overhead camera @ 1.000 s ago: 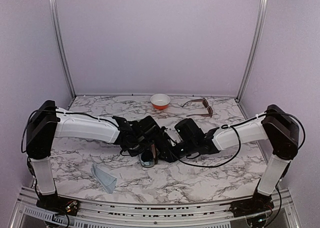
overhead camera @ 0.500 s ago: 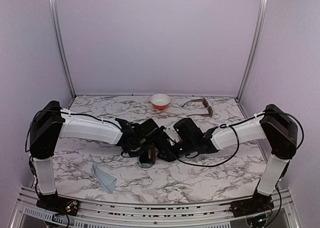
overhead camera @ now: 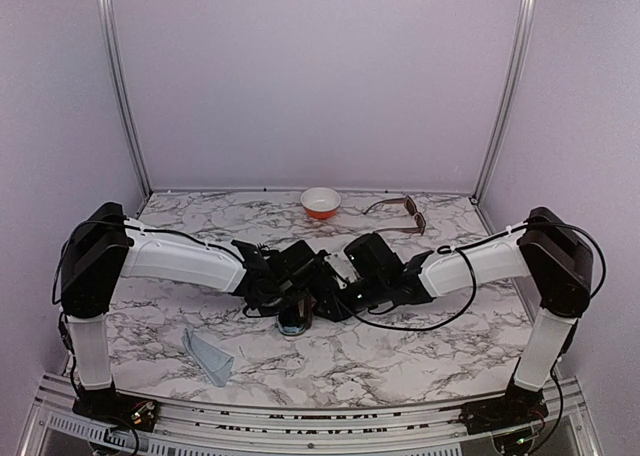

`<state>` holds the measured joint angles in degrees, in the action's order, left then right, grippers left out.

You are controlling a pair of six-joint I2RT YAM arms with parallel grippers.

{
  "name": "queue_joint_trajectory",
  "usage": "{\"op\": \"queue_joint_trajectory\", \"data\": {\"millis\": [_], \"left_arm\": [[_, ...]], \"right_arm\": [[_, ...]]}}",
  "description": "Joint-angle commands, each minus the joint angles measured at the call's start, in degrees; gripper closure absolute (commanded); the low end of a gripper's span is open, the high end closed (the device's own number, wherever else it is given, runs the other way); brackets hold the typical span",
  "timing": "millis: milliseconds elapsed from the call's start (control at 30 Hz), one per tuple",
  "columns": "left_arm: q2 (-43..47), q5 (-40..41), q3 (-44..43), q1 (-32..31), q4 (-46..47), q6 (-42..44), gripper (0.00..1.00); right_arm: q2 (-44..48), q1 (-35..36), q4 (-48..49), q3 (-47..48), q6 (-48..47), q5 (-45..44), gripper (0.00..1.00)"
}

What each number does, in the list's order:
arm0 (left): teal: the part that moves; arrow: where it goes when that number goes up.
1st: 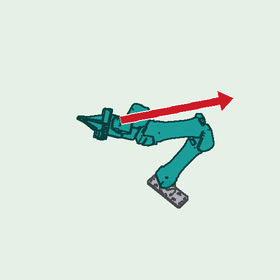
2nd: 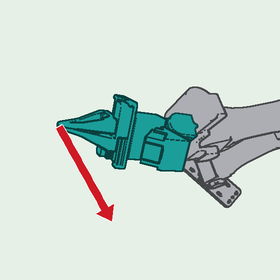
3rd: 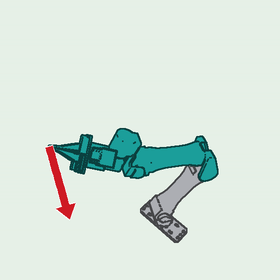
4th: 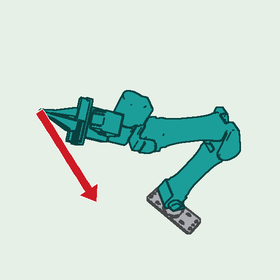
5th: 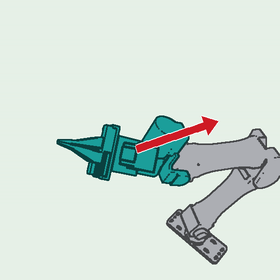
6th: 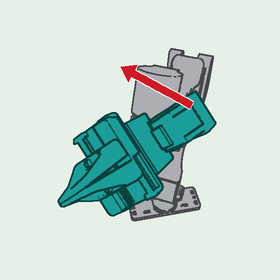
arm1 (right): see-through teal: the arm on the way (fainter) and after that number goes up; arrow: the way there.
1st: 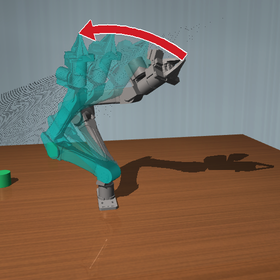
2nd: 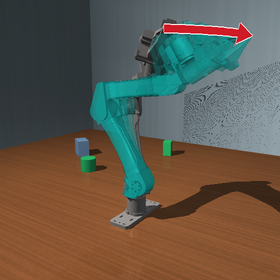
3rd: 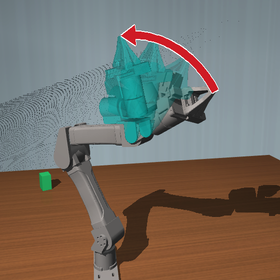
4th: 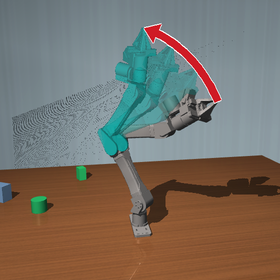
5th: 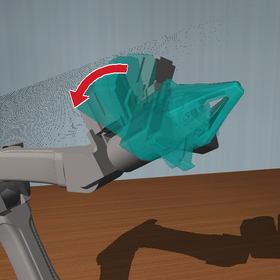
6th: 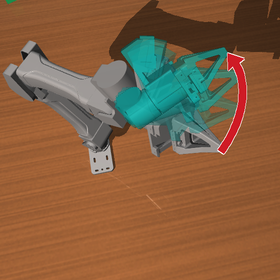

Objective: Organize the sunglasses
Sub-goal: Place the sunglasses in the sunglasses case.

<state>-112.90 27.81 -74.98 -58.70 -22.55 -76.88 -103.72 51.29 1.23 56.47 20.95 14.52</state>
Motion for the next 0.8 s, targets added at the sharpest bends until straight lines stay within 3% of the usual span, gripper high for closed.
{"op": "queue_joint_trajectory", "data": {"millis": [0, 300, 533, 767], "left_arm": [[-0.9, 1.0, 2.4, -0.1, -1.0, 0.3, 1.00], [0.6, 1.0, 2.2, 0.0, 0.2, 2.2, 0.90], [1.5, -0.4, 3.7, 0.0, 5.0, 6.3, 1.00], [3.1, -3.5, 6.5, 0.1, 10.9, 9.9, 1.00]], "right_arm": [[-0.9, 0.5, -1.1, 2.8, -0.3, 0.2, 0.69], [-1.1, 0.6, -2.3, 4.1, -0.8, -0.3, 0.69], [-1.4, 0.6, -3.0, 4.9, -1.0, -0.5, 0.69], [-1.3, 0.6, -3.2, 5.0, -1.1, -0.4, 0.69]]}}
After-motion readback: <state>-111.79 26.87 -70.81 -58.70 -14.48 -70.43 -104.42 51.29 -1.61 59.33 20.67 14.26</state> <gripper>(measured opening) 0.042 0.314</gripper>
